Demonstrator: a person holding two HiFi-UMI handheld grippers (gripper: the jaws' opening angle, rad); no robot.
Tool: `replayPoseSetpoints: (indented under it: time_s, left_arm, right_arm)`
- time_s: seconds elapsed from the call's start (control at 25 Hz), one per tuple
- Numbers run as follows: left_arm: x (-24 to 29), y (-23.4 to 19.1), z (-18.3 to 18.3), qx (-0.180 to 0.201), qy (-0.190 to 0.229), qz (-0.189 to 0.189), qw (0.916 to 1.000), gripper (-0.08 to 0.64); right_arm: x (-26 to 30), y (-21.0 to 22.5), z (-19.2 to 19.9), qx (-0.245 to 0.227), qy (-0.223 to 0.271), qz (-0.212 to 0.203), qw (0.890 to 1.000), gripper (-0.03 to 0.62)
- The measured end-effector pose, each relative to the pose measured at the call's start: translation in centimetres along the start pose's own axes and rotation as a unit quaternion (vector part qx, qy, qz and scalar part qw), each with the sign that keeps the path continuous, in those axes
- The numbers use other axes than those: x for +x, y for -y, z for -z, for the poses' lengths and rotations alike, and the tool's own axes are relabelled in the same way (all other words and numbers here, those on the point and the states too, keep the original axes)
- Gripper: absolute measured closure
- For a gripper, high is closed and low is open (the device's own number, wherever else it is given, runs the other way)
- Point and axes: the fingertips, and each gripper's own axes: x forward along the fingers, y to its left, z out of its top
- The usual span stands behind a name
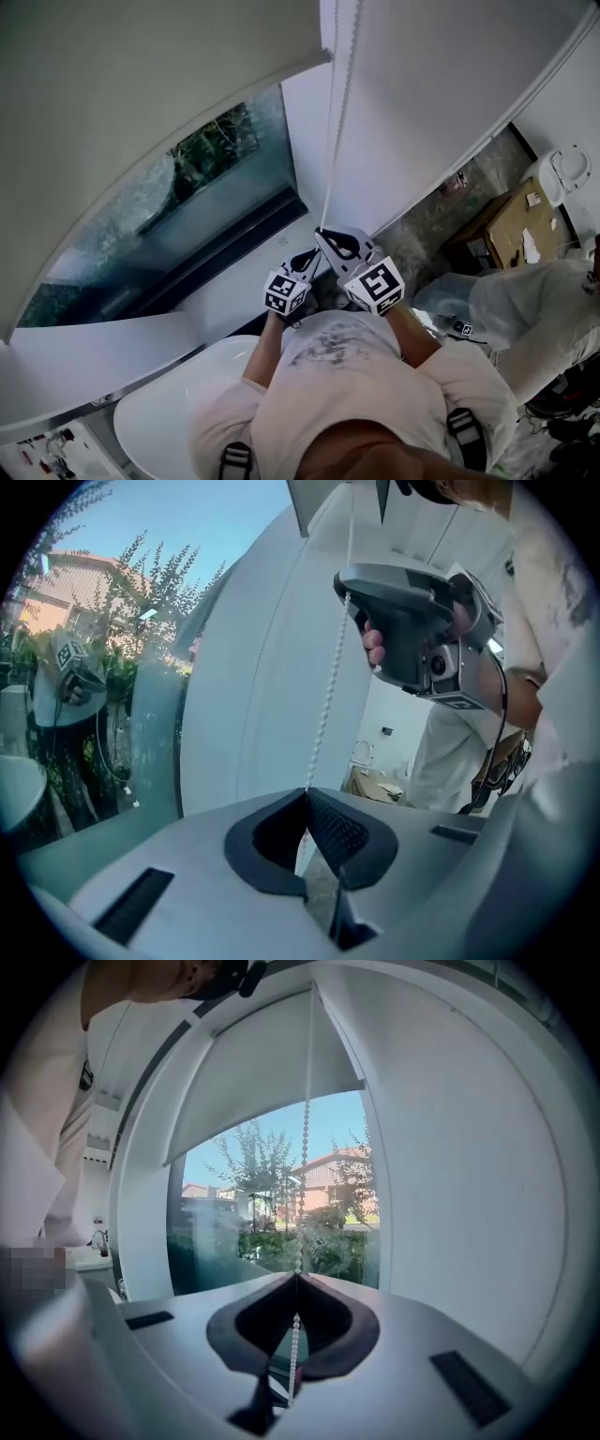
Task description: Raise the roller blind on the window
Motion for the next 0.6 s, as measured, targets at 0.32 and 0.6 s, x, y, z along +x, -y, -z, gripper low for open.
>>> replayPoseSetpoints:
  time_s: [0.32, 0.6]
  left_arm:
    - [-1.6, 1.5, -0.7, -0.008, 0.018, 0.025, 0.9995, 0.54]
    - [-5.3, 2.3, -9.6, 0.022, 0.09, 0.016, 0.9956, 0.472]
  right_arm:
    - [-0.2, -0.2, 0.4, -0.01, -0.002, 0.003, 1.0, 0.531]
    - [-0.3, 0.3, 0.2, -0.004, 0.007, 0.003, 1.0, 0.531]
